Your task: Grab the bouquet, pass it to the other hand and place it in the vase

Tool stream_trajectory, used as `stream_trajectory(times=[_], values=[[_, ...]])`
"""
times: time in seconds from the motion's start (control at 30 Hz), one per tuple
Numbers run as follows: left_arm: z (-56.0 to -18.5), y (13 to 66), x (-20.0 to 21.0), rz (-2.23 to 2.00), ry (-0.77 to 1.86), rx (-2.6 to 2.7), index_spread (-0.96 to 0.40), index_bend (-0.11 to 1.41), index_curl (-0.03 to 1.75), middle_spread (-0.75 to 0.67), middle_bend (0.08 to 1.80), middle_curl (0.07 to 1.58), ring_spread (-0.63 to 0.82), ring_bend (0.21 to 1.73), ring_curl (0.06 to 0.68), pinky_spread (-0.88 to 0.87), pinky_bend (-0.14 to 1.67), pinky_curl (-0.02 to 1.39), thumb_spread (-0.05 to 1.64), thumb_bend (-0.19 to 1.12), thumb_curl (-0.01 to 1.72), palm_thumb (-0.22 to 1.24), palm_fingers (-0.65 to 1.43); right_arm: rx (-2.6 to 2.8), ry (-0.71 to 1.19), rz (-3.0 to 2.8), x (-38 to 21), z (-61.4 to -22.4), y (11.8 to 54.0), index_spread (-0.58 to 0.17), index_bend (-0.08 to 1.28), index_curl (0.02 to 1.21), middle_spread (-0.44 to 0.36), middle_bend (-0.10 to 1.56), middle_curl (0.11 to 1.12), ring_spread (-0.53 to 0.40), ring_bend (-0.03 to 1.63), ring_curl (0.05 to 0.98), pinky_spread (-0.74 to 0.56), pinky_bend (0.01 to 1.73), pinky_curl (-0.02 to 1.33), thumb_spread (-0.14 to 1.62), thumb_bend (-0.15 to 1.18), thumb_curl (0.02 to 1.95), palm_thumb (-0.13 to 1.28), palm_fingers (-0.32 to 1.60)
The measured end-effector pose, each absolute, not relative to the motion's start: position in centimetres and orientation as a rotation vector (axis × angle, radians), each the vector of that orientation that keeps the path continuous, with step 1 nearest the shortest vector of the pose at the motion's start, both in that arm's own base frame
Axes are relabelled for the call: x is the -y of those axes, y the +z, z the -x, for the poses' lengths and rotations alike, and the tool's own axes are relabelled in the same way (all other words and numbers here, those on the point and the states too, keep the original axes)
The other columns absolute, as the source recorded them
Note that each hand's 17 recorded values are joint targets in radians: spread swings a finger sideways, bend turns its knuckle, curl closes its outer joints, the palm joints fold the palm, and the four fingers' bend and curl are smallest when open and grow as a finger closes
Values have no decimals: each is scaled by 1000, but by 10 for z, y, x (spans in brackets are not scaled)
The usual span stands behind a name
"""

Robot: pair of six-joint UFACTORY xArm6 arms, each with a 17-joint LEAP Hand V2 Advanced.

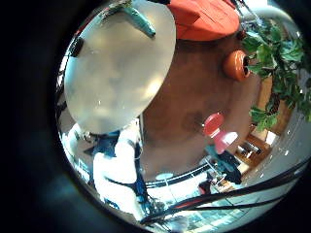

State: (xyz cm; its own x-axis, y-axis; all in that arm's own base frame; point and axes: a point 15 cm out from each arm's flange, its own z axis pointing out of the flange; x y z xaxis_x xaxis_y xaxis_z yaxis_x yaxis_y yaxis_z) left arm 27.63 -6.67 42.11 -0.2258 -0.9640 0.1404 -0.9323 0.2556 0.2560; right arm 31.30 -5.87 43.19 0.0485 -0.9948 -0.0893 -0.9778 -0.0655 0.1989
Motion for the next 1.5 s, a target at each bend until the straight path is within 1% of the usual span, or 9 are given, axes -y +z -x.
stream_trajectory(times=[0.23, 0.5, 0.63, 0.7, 0.97, 1.03, 1.13, 1.37, 1.5], values=[[-278, 424, 69, -1762, -153, 2253, -19, 187, 386, 302, 195, 344, 516, 440, 191, 514, 184, 262, 1141, -20, 305, 307, 225, 2050, -325, -2222, 64, -314, 427, -402, 178, 316, 11, 177, 292, 166, 351, 245, 375, 361, 301, 1210, -16, 227, 98, 142], [-278, 421, 78, -1729, -151, 2229, -19, 187, 387, 300, 193, 344, 513, 441, 191, 507, 185, 261, 1140, -20, 303, 306, 224, 2087, -386, -2189, 89, -319, 416, -393, 160, 306, -60, 196, 298, 145, 384, 253, 373, 362, 299, 1210, -16, 225, 98, 203], [-274, 420, 83, -1691, -172, 2246, -19, 185, 386, 300, 194, 345, 513, 443, 191, 506, 186, 261, 1140, -20, 302, 306, 223, 2088, -437, -2166, 99, -326, 403, -340, 159, 300, -76, 225, 310, 86, 482, 270, 352, 343, 286, 1205, -3, 235, 143, 348], [-272, 420, 85, -1665, -184, 2255, -19, 186, 386, 300, 192, 343, 513, 444, 191, 506, 186, 262, 1140, -20, 302, 306, 221, 2098, -428, -2167, 104, -339, 403, -314, 153, 296, -57, 265, 327, 41, 557, 287, 331, 320, 277, 1198, 22, 258, 241, 420], [-261, 423, 87, -1552, -211, 2285, -19, 185, 384, 300, 191, 341, 518, 461, 192, 500, 187, 265, 1150, -19, 303, 312, 223, 2169, -403, -2144, 130, -411, 379, -272, 145, 284, -30, 288, 349, -30, 669, 323, 266, 374, 283, 1150, 3, 314, 395, 436], [-259, 423, 92, -1532, -205, 2295, -19, 186, 384, 300, 192, 341, 519, 460, 191, 499, 187, 266, 1152, -19, 303, 312, 222, 2227, -309, -2138, 130, -444, 367, -258, 137, 280, 1, 262, 348, -26, 663, 328, 259, 426, 300, 1136, -13, 327, 417, 334], [-254, 425, 90, -1513, -195, 2311, -19, 188, 385, 301, 192, 341, 518, 461, 191, 500, 186, 265, 1153, -20, 302, 312, 219, 2233, -351, -2107, 120, -472, 325, -248, 150, 279, 33, 263, 352, 7, 605, 311, 283, 454, 305, 1122, -26, 334, 411, 253], [-254, 417, 95, -1491, -199, 2308, -19, 188, 387, 301, 190, 340, 517, 460, 192, 500, 187, 266, 1158, -20, 297, 306, 218, 2326, -320, -2169, 98, -536, 270, -231, 193, 301, 61, 270, 355, 58, 577, 283, 314, 429, 281, 1123, -26, 335, 377, 297], [-253, 409, 95, -1488, -220, 2287, -13, 187, 388, 309, 192, 339, 517, 462, 193, 500, 186, 266, 1159, -21, 297, 302, 216, 2329, -308, -2174, 85, -551, 249, -239, 191, 316, 31, 259, 354, 55, 587, 279, 325, 406, 268, 1116, -26, 338, 366, 340]])
